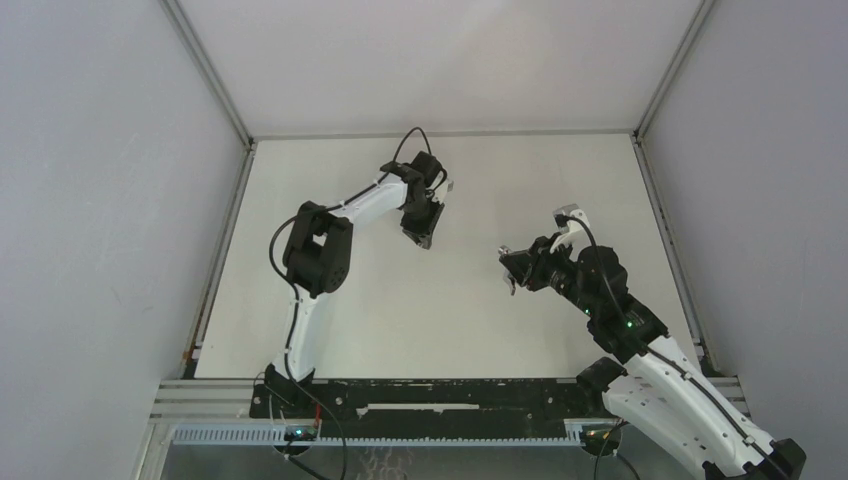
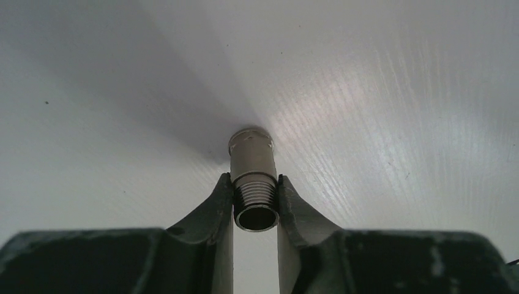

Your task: Install the water faucets

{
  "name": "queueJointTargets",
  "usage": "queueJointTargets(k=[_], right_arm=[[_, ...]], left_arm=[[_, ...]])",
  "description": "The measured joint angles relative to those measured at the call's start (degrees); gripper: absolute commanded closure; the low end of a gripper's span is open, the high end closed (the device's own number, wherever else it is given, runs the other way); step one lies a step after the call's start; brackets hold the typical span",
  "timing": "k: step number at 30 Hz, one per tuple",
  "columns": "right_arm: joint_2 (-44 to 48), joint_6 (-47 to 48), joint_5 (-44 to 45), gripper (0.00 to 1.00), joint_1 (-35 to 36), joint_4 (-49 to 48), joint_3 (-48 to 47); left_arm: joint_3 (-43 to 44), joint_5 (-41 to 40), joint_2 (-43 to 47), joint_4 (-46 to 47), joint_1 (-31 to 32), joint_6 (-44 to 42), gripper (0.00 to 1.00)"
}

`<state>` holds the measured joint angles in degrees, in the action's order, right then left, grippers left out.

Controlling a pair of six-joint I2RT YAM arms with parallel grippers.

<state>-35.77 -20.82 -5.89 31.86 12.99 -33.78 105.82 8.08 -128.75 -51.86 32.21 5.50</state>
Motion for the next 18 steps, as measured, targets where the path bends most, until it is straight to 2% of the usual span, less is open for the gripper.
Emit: queueJointTargets(k=[3,12,18], right_arm=[[0.2,0.0,-0.2,1.0,0.0,0.0,0.0],[0.7,0.0,-0.3,1.0,0.1,0.0,0.0],[0.8,-0.1,-0.7,1.0,0.1,-0.8,0.0]], left_arm=[[0.8,0.4,-0.2,-0.7,0.0,-0.2,0.99],[0.7,0.5,-0.1,-1.7,0.4,0.5,1.0],[-10.9,-2.7,7.8,-0.3,3.0,3.4,1.0]])
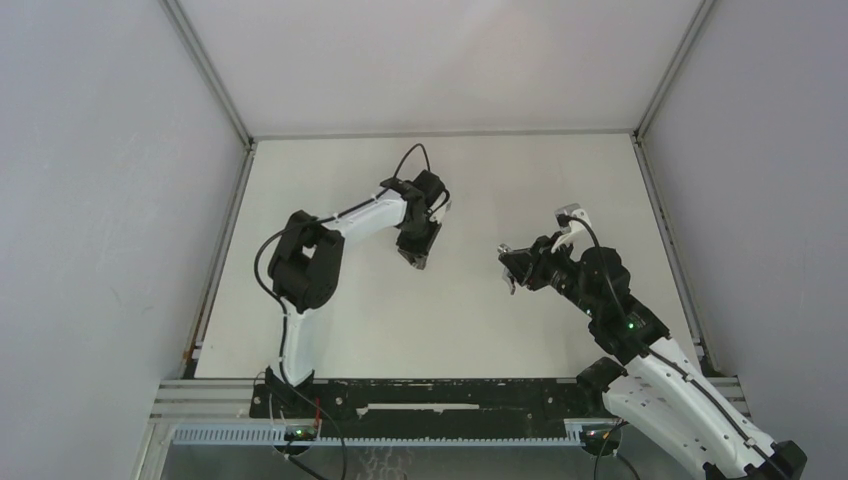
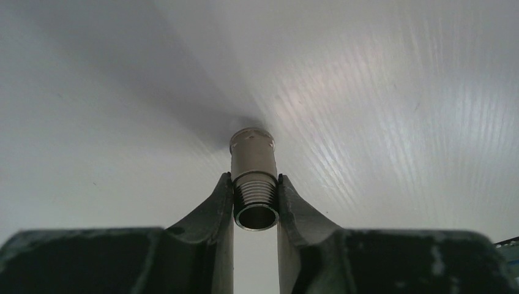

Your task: Install the water faucets

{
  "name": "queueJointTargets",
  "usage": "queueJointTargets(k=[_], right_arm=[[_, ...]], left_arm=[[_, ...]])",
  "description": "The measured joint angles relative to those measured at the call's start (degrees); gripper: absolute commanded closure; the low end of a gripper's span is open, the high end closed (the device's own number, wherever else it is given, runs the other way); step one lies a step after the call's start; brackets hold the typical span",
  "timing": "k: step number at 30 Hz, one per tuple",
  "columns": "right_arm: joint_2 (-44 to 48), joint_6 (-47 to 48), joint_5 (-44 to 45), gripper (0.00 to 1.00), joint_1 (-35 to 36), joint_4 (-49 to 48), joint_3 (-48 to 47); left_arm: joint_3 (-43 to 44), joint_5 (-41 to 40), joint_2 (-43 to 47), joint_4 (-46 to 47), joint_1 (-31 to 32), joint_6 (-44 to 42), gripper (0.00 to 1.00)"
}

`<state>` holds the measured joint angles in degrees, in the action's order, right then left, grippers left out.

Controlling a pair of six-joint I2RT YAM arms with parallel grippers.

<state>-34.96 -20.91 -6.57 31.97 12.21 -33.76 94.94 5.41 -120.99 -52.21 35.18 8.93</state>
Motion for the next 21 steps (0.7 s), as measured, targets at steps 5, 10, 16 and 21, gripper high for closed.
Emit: queueJointTargets(k=[5,10,16,21], right_arm=[[-0.7,-0.1,-0.5,1.0,0.0,-1.4,0.1],[-1.0,-0.2,-1.1,1.0,0.0,-2.3,0.1],[-0.8,-0.2,-1.1,1.0,0.0,-2.4,0.1],[-0.1,-0.2,-1.1,1.0,0.1,-2.2,0.1]], left_arm=[[-5.9,-2.4,3.9,2.1,3.4,3.1,0.92],[-8.1,-3.3,4.4,5.1,4.4,5.7,0.66],[-8.3,-3.5,4.4,7.2,4.0,7.1,0.5],[-8.3,-3.6,4.4,8.1,4.0,7.6,0.5]])
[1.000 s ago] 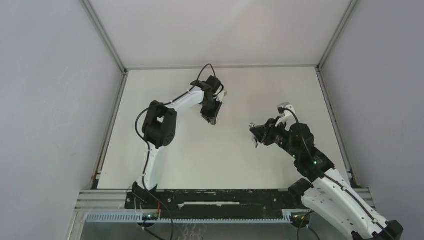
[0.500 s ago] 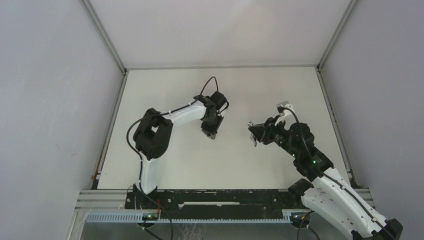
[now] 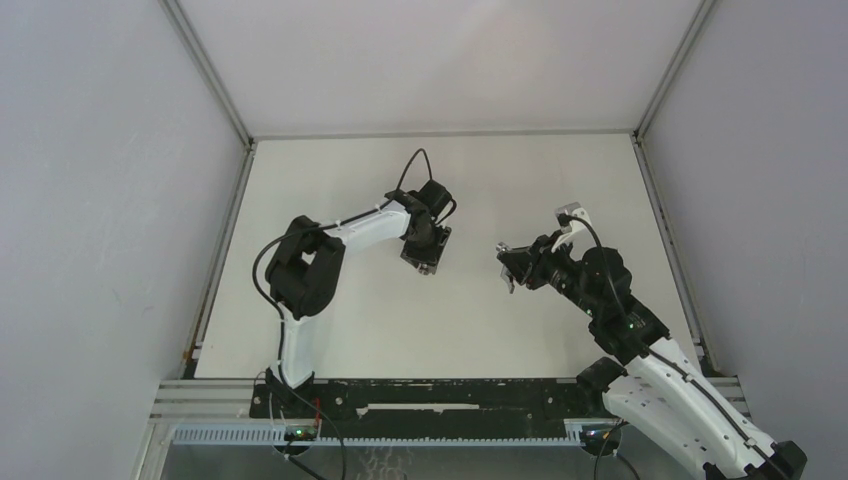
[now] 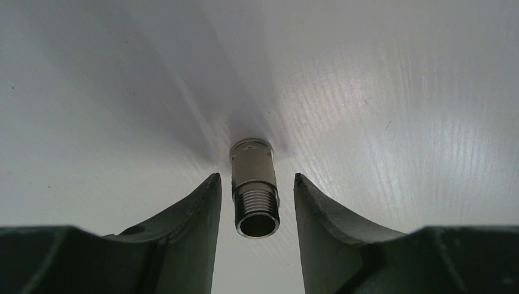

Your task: Install the water faucets

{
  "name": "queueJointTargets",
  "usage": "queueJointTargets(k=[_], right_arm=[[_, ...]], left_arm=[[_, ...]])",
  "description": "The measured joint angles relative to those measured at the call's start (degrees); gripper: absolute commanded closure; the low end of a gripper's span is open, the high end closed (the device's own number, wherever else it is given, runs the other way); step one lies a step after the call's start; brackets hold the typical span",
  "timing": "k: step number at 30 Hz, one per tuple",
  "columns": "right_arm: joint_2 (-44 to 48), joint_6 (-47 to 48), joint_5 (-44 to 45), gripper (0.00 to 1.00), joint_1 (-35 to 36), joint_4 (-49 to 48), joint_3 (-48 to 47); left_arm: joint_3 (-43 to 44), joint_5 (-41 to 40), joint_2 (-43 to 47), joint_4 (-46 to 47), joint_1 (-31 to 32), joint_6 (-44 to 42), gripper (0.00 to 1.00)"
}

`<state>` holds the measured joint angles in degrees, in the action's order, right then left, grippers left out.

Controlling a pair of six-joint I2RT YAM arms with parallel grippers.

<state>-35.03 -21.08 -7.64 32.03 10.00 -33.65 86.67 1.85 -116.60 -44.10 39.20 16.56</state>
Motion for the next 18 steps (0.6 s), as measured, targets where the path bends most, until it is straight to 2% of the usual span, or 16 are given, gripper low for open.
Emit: queueJointTargets(k=[10,15,18], right_arm=[[0.1,0.0,0.0,1.0,0.0,0.0,0.2],[0.1,0.0,0.0,1.0,0.0,0.0,0.2],[0.0,0.0,0.0,1.0,0.0,0.0,0.2]], left_arm=[[0.0,-0.2,-0.1,0.3,0.0,1.1,0.59],[0.0,-0.2,-0.5,0.3,0.0,1.2,0.58],[0.0,-0.2,-0.9,0.3,0.0,1.5,0.62]])
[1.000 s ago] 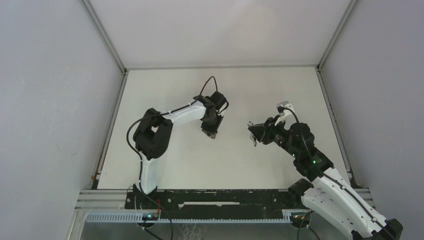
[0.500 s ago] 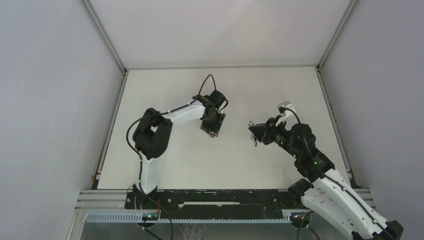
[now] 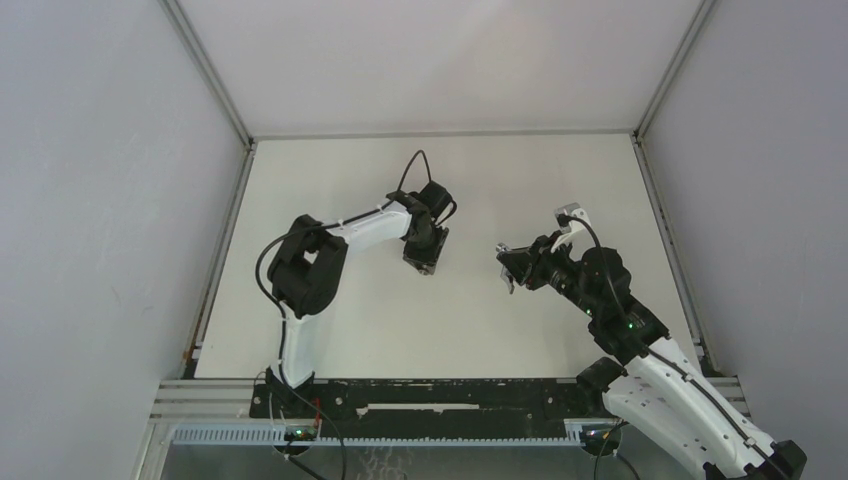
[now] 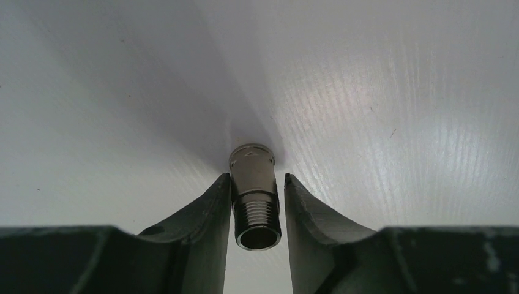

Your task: Install the water faucets

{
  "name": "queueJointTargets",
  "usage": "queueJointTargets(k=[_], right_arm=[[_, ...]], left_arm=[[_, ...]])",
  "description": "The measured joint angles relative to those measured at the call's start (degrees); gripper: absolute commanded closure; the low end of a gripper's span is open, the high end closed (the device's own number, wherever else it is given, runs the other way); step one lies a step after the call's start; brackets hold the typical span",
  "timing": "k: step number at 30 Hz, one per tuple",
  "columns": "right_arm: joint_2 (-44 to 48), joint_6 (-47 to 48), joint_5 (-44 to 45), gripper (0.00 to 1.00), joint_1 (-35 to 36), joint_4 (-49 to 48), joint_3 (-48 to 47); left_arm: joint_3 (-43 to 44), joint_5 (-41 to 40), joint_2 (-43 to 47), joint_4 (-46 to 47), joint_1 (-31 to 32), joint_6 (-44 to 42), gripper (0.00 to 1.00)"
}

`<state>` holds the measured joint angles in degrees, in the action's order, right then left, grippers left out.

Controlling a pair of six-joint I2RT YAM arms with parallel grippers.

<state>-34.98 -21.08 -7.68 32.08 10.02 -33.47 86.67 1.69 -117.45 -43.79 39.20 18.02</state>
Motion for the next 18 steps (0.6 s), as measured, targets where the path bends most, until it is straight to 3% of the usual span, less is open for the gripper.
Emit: queueJointTargets(k=[4,7,8,14,18], right_arm=[[-0.1,0.0,0.0,1.0,0.0,0.0,0.0],[-0.2,0.0,-0.1,1.0,0.0,0.0,0.0],[-0.3,0.0,-0.1,1.0,0.0,0.0,0.0],[-0.2,1.0,-2.0,1.0,0.0,-2.2,1.4],[3.5,4.6,-7.4,1.0,1.1,-9.9,7.8]], left_arm=[[0.0,0.0,-0.1,0.0,0.0,0.0,0.74],[0.0,0.0,-0.1,0.1,0.0,0.2,0.97],[0.0,0.0,-0.1,0.0,0.0,0.1,1.0],[0.3,0.1,0.6,-2.2,-0.3,-0.7,1.0],[0.5,8.6,7.1,-4.8,-2.2,-2.6,1.0]])
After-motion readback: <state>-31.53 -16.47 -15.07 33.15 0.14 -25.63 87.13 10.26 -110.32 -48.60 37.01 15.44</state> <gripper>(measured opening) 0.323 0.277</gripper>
